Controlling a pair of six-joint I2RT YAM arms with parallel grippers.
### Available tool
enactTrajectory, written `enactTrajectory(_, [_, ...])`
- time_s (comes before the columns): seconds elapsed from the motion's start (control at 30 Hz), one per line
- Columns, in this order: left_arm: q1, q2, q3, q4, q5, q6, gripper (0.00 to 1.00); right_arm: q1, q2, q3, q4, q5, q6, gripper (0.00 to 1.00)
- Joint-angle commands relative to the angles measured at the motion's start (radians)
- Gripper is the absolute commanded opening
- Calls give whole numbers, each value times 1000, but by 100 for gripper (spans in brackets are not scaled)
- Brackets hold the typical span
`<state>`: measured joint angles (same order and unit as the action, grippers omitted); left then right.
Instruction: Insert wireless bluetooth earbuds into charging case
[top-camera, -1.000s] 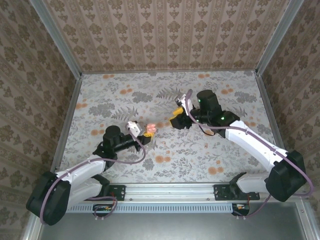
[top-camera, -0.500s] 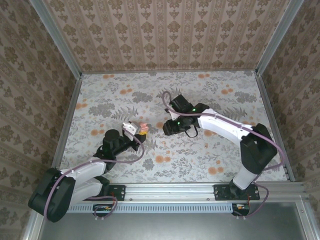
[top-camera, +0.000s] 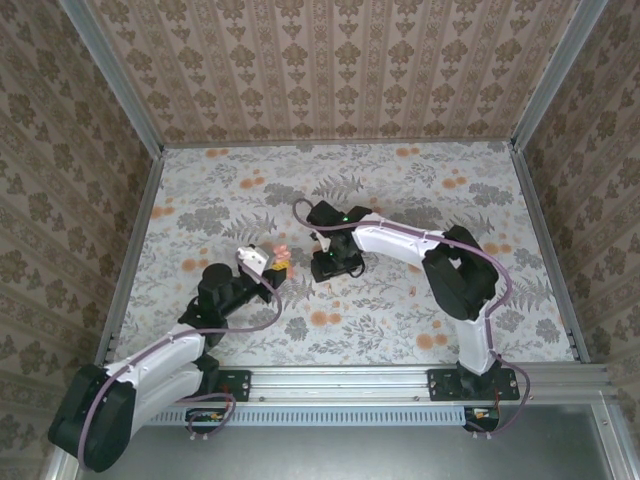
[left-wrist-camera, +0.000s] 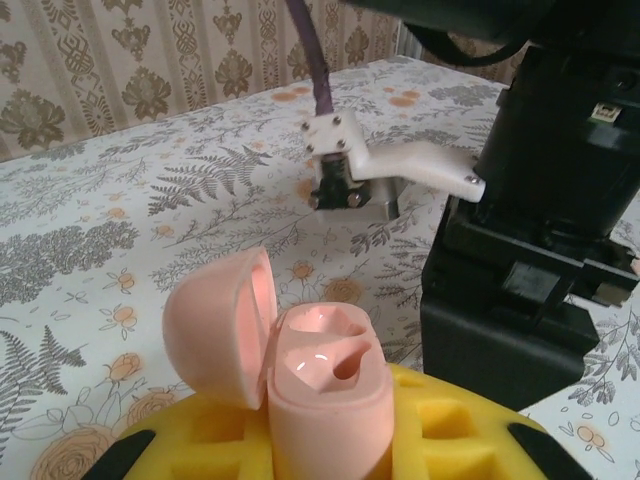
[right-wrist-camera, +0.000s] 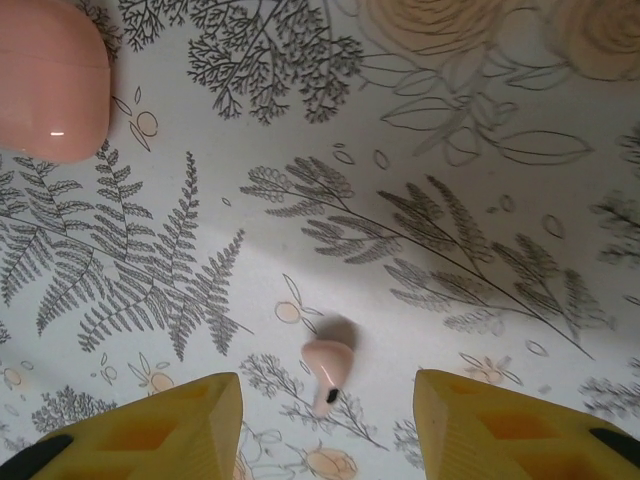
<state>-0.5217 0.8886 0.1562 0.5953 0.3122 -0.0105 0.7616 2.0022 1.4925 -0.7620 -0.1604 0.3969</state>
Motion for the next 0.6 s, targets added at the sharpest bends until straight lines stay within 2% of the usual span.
enactTrajectory(0.0, [9,-23,-18,-29,-13,13,17,17,47,56,-77,8,17,49])
enactTrajectory(0.3, [14,-47,-21,-37,-21,24,18,36,118,110,-150,69,8,45])
enactTrajectory(0.57, [18,-59,-23,-48,-16,26,18,36,137,107,-138,75,12,36])
